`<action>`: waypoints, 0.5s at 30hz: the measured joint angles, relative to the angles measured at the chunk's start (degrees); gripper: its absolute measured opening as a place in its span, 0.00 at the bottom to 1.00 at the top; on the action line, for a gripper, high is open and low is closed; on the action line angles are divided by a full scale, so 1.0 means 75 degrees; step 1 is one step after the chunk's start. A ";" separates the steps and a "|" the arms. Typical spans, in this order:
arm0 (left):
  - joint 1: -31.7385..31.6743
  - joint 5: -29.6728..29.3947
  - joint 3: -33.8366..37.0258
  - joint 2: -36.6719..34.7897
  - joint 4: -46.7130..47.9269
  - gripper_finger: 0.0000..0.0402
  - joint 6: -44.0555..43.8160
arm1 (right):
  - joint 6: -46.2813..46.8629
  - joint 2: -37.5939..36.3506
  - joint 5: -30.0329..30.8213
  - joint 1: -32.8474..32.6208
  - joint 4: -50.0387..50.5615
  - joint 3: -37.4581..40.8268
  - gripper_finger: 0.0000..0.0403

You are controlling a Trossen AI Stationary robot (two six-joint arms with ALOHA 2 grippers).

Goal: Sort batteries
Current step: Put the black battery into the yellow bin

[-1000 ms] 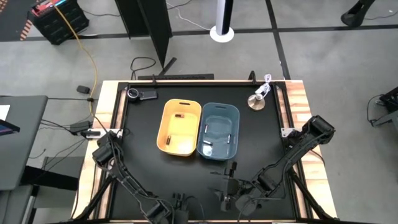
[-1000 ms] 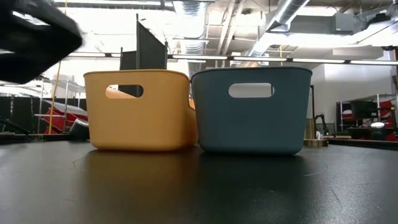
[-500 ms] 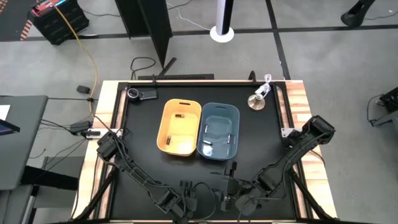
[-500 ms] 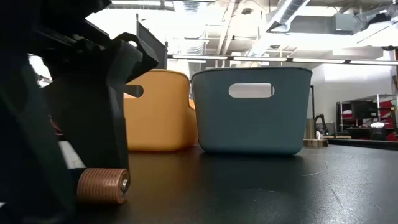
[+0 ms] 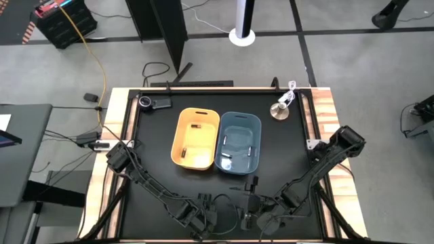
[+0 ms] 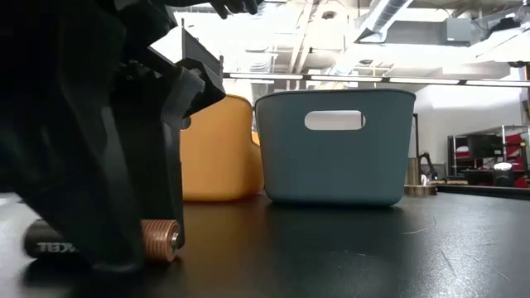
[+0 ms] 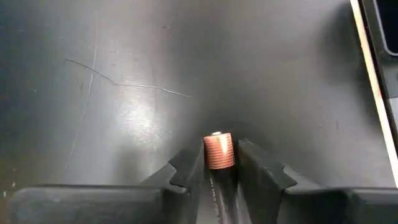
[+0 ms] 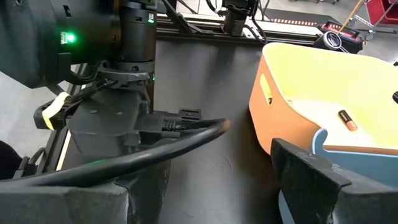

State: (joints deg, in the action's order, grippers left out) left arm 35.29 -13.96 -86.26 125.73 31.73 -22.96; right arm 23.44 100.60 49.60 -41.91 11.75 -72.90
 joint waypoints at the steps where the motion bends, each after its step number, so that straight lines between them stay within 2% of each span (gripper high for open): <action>1: 0.0000 -0.0003 0.0000 0.0000 0.0016 0.21 -0.0002 | 0.0000 0.0000 0.0000 0.0000 0.0002 0.0000 0.72; 7: 0.0000 -0.0018 -0.0003 0.0000 0.0052 0.13 -0.0006 | 0.0003 0.0000 0.0000 0.0000 0.0000 0.0000 0.72; 15: 0.0000 0.0023 0.0000 -0.0082 0.0125 0.13 0.0000 | -0.0011 0.0000 0.0000 0.0000 0.0000 0.0000 0.72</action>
State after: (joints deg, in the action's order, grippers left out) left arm 35.29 -13.78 -86.26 125.12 32.66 -22.96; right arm 23.36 100.60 49.60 -41.91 11.75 -72.90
